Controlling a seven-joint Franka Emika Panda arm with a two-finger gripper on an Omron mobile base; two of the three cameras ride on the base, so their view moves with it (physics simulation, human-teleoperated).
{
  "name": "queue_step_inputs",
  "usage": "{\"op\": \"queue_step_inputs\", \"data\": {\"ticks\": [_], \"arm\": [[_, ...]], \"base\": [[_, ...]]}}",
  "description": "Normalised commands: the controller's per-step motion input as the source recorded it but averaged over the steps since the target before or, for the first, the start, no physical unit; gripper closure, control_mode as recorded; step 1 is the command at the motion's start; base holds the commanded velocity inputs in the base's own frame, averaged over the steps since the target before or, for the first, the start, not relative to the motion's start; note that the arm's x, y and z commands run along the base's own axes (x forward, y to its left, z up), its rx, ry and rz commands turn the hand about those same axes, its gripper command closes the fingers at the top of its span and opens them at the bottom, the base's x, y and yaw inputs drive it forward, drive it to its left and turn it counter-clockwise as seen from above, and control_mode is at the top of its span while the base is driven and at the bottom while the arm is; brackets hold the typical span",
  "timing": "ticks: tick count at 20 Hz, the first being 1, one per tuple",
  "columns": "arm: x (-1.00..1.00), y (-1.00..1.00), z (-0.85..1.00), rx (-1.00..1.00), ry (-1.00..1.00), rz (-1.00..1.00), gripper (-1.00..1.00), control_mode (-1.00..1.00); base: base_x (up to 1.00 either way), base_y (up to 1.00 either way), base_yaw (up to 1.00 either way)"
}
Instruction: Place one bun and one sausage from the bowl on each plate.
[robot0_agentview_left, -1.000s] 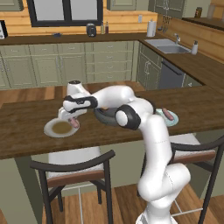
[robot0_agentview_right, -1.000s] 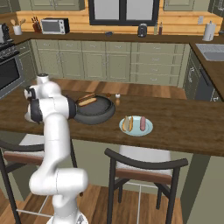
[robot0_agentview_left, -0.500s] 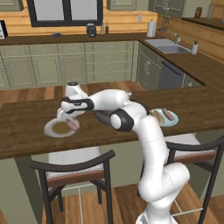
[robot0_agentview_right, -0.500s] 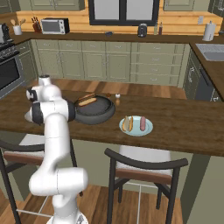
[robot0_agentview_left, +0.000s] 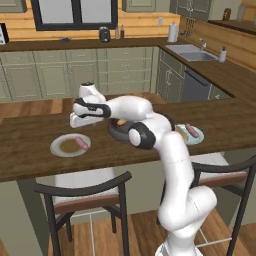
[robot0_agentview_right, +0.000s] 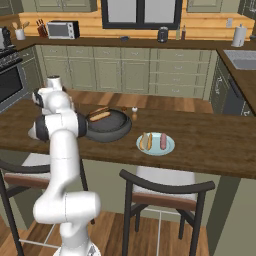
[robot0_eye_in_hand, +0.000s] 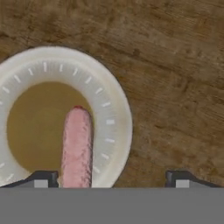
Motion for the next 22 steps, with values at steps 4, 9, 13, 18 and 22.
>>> {"op": "queue_step_inputs", "data": {"ticks": [4,9,13,18,22], "arm": [[0.00,-0.90,0.32,0.01,0.00,-0.26,-1.00,-1.00],[-0.18,-0.90,0.07,0.02,0.00,-0.24,-1.00,-1.00],[-0.10,-0.84,0.00,0.02,0.00,-0.19,-1.00,-1.00],[0.01,-0.72,0.06,0.04,0.00,-0.18,-1.00,-1.00],[0.17,-0.56,0.02,0.07,0.00,-0.16,-1.00,-1.00]], "base": [[0.00,0.00,0.00],[0.00,0.00,0.00],[0.00,0.00,0.00],[0.00,0.00,0.00],[0.00,0.00,0.00]]}}
